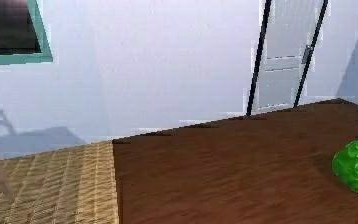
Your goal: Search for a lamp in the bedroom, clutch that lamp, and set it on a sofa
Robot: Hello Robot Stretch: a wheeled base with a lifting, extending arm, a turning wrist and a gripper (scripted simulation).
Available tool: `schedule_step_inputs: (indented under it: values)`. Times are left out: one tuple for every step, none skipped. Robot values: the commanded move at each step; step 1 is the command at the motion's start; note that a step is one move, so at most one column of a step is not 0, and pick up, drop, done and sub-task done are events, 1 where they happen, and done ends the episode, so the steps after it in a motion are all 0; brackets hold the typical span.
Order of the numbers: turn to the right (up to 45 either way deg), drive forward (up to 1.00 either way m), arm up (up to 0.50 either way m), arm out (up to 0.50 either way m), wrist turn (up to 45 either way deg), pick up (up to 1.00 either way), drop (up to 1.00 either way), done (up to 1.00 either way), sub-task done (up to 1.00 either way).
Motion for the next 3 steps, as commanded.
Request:
schedule_step_inputs:
  values:
    - [45.0,0.00,0.00,0.00,0.0,0.00,0.00,0.00,0.00]
    - [24.0,0.00,0.00,0.00,0.0,0.00,0.00,0.00,0.00]
    - [0.0,1.00,0.00,0.00,0.0,0.00,0.00,0.00,0.00]
